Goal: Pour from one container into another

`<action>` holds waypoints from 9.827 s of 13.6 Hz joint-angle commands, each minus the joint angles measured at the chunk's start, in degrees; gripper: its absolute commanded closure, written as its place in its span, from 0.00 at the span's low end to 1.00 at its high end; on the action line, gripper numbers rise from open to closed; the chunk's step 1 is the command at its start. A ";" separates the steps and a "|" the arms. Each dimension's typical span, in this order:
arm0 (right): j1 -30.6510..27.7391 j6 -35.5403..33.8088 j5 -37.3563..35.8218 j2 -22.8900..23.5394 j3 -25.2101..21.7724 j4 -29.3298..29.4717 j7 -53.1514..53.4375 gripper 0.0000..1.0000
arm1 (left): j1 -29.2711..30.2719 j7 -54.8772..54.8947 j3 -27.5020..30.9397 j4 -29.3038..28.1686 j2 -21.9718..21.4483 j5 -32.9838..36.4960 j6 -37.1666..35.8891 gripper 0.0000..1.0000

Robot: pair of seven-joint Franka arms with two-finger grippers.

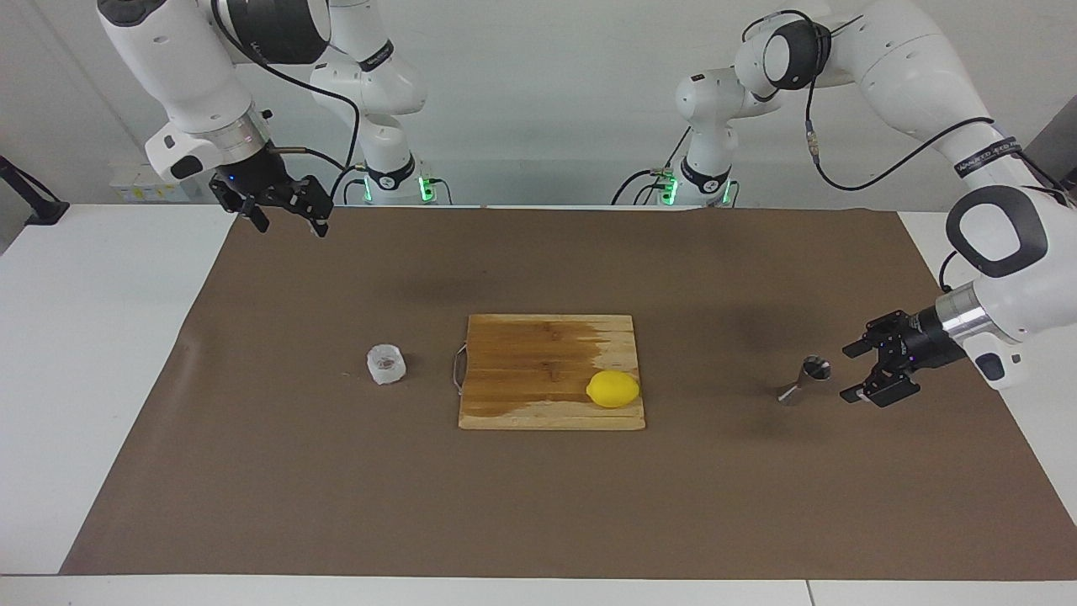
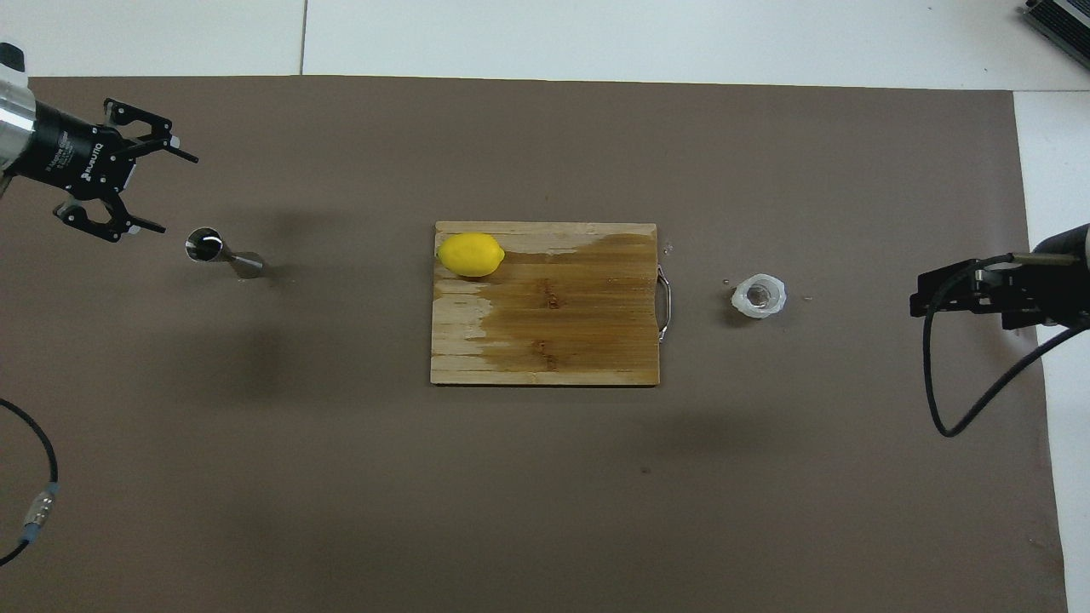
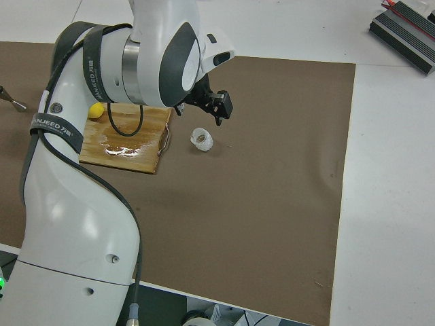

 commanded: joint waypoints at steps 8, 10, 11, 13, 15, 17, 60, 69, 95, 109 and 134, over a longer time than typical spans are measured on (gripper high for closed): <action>-0.48 -0.23 0.86 -0.27 0.23 -0.29 0.53 0.00 | 5.71 -1.81 -0.15 -1.32 5.72 -9.02 0.06 0.00; -0.48 -0.23 0.86 -0.27 0.23 -0.29 0.53 0.00 | 6.68 -1.72 -0.15 -3.42 5.90 -10.69 1.98 0.00; -0.48 -0.23 0.86 -0.27 0.32 -0.21 0.53 0.00 | 7.82 -1.63 -0.15 -5.78 5.55 -12.53 4.26 0.00; -0.48 -0.23 0.86 -0.27 0.23 -0.21 0.53 0.00 | 8.88 -1.02 -0.15 -13.59 2.67 -14.64 9.35 0.00; -0.48 -0.23 0.86 -0.27 0.23 -0.21 0.53 0.00 | 9.59 -1.02 -0.15 -19.75 0.29 -19.21 12.35 0.00; -0.48 -0.23 0.86 -0.27 0.23 -0.21 0.53 0.00 | 9.59 -0.23 -0.15 -23.72 -1.12 -19.66 12.98 0.00; -0.48 -0.23 0.86 -0.27 0.23 -0.21 0.53 0.00 | -30.39 -11.56 -1.03 -43.85 -16.42 -64.80 33.97 1.00; -0.48 -0.23 0.86 -0.27 0.32 -0.21 0.53 0.00 | -37.52 7.07 -1.03 -48.87 -13.96 -84.09 41.63 1.00; -0.48 -0.23 0.86 -0.27 0.32 -0.21 0.53 0.00 | -25.22 6.98 -0.15 -42.30 -20.38 -27.99 25.66 0.00; -0.48 -0.23 0.86 -0.27 0.23 -0.21 0.53 0.00 | -19.68 19.77 -0.23 -23.82 -21.42 14.86 8.95 0.00; -9.62 23.12 30.63 10.88 0.14 -14.53 -105.14 0.00 | -12.56 51.80 -0.67 -23.82 -35.84 28.32 -4.24 0.00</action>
